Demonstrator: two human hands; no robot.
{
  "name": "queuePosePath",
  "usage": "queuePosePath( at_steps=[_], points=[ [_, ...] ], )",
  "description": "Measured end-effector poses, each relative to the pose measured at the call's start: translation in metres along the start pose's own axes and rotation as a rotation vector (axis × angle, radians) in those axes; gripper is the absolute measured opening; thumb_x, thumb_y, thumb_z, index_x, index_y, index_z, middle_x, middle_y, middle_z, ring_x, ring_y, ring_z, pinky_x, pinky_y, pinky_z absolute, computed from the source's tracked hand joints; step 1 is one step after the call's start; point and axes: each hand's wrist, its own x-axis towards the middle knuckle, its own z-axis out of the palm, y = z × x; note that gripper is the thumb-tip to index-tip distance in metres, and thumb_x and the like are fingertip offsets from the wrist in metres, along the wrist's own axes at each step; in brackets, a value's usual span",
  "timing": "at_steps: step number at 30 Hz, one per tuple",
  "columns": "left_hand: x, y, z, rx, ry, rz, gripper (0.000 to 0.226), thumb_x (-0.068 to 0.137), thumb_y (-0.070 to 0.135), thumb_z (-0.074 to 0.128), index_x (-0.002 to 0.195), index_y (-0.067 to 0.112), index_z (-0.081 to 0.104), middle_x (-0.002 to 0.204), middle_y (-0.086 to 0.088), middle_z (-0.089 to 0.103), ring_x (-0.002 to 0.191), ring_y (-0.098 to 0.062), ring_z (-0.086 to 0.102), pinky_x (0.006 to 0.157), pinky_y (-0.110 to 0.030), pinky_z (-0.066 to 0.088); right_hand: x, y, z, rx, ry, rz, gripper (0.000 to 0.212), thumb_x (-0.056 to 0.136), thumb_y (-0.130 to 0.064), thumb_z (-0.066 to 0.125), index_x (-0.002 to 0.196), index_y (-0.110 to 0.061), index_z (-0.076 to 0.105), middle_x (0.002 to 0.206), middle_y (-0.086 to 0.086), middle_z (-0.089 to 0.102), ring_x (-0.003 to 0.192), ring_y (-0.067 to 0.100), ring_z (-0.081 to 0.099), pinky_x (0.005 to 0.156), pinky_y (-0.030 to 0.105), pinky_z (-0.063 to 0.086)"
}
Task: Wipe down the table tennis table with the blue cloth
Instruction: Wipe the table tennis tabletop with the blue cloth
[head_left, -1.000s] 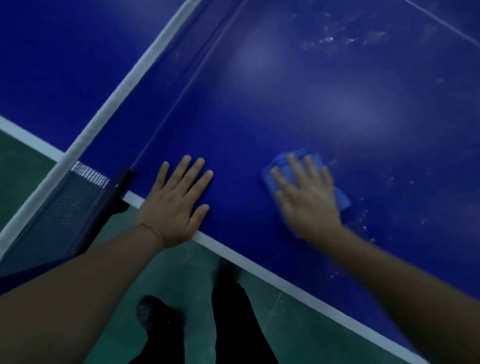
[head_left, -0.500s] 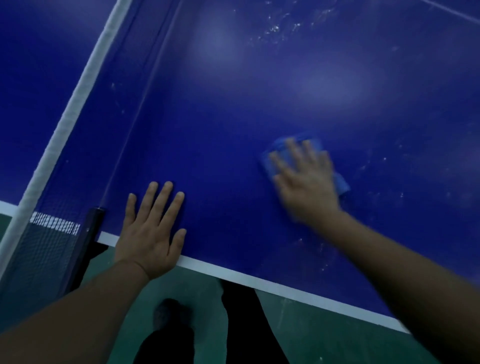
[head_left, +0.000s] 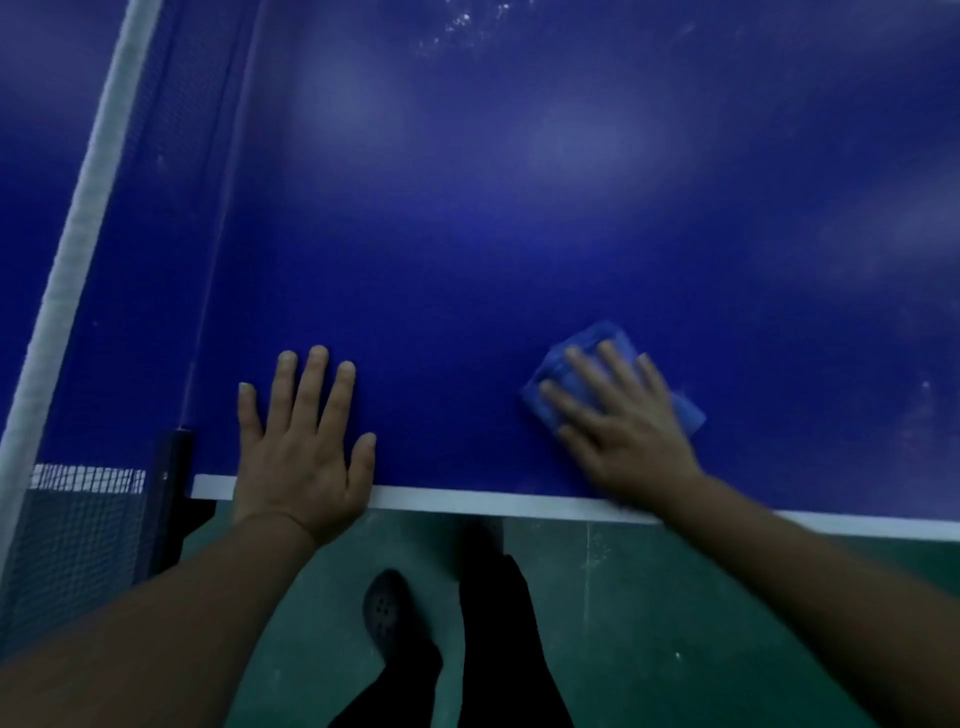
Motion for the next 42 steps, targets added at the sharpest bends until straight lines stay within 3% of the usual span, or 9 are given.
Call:
queuePosePath(
  at_steps=[7, 12, 14, 22, 24, 29, 35, 37, 42],
  points=[
    [-0.001, 0.002, 0.001, -0.005, 0.015, -0.014, 0.074, 0.094, 0.055, 0.012, 0.158, 0.019, 0.004, 0.166, -0.006, -0.002, 0.152, -0.027, -0.009, 0.12, -0.057, -0.005, 0.048, 0.024, -0.015, 0.138, 0.122, 0.986, 0.055, 0.101, -0.049, 0.028, 0.155, -0.039, 0.027, 0.167, 0.0, 0.011, 0.153, 0.032, 0.009, 0.119, 0.062, 0.009],
    [-0.002, 0.002, 0.002, -0.032, 0.035, -0.013, 0.074, 0.094, 0.055, 0.011, 0.158, 0.019, 0.007, 0.166, -0.006, 0.0, 0.152, -0.027, -0.008, 0.12, -0.056, -0.006, 0.024, -0.131, 0.016, 0.046, 0.108, 0.338, 0.05, 0.102, -0.049, 0.031, 0.151, -0.04, 0.033, 0.164, 0.001, 0.024, 0.15, 0.034, 0.019, 0.118, 0.057, 0.011],
    [-0.002, 0.002, 0.002, -0.045, 0.042, -0.008, 0.074, 0.094, 0.055, 0.012, 0.158, 0.018, 0.009, 0.166, -0.007, 0.002, 0.152, -0.028, -0.007, 0.12, -0.057, -0.006, -0.01, -0.118, 0.017, 0.041, 0.046, 0.248, 0.05, 0.103, -0.053, 0.026, 0.152, -0.043, 0.031, 0.164, -0.002, 0.023, 0.151, 0.032, 0.018, 0.119, 0.055, 0.012],
    [-0.003, 0.003, 0.002, -0.038, 0.04, -0.012, 0.075, 0.094, 0.056, 0.01, 0.158, 0.019, 0.007, 0.166, -0.006, -0.001, 0.152, -0.028, -0.009, 0.12, -0.057, -0.005, -0.058, 0.016, -0.01, 0.125, 0.091, 1.33, 0.053, 0.106, -0.043, 0.027, 0.158, -0.032, 0.023, 0.168, 0.006, 0.006, 0.153, 0.036, 0.003, 0.12, 0.062, 0.006],
    [-0.002, 0.003, 0.002, -0.038, 0.041, -0.013, 0.075, 0.094, 0.056, 0.01, 0.158, 0.019, 0.006, 0.166, -0.006, -0.002, 0.152, -0.027, -0.009, 0.12, -0.057, -0.005, -0.027, -0.027, -0.005, 0.115, 0.115, 1.17, 0.054, 0.106, -0.04, 0.031, 0.158, -0.029, 0.025, 0.167, 0.009, 0.009, 0.153, 0.037, 0.006, 0.119, 0.062, 0.007],
    [-0.003, 0.004, 0.002, -0.029, 0.043, -0.017, 0.075, 0.093, 0.057, 0.009, 0.158, 0.019, 0.006, 0.166, -0.005, -0.002, 0.152, -0.026, -0.01, 0.12, -0.057, -0.005, -0.016, -0.104, 0.011, 0.045, 0.031, 0.259, 0.062, 0.1, -0.05, 0.031, 0.157, -0.025, 0.025, 0.165, 0.004, 0.021, 0.152, 0.032, 0.017, 0.12, 0.055, 0.012],
    [-0.003, 0.004, 0.003, -0.03, 0.047, -0.017, 0.075, 0.093, 0.057, 0.008, 0.158, 0.019, 0.006, 0.166, -0.006, -0.001, 0.152, -0.026, -0.01, 0.12, -0.056, -0.005, -0.039, 0.034, -0.011, 0.159, 0.109, 1.173, 0.065, 0.104, -0.045, 0.03, 0.16, -0.017, 0.014, 0.168, 0.005, 0.009, 0.153, 0.031, 0.006, 0.12, 0.06, 0.008],
    [-0.002, 0.004, 0.003, -0.033, 0.046, -0.017, 0.075, 0.093, 0.057, 0.009, 0.158, 0.019, 0.006, 0.166, -0.006, -0.001, 0.152, -0.026, -0.01, 0.12, -0.056, -0.006, -0.016, 0.0, -0.008, 0.139, 0.162, 1.201, 0.064, 0.103, -0.045, 0.03, 0.16, -0.018, 0.016, 0.167, 0.005, 0.011, 0.153, 0.032, 0.009, 0.12, 0.061, 0.01],
    [-0.003, 0.003, 0.003, -0.039, 0.053, -0.016, 0.076, 0.093, 0.057, 0.01, 0.159, 0.019, 0.008, 0.166, -0.006, 0.001, 0.152, -0.026, -0.009, 0.12, -0.056, -0.005, -0.008, -0.112, 0.016, 0.04, 0.052, 0.154, 0.057, 0.102, -0.051, 0.032, 0.155, -0.031, 0.028, 0.164, -0.002, 0.025, 0.151, 0.029, 0.021, 0.12, 0.055, 0.013]
  ],
)
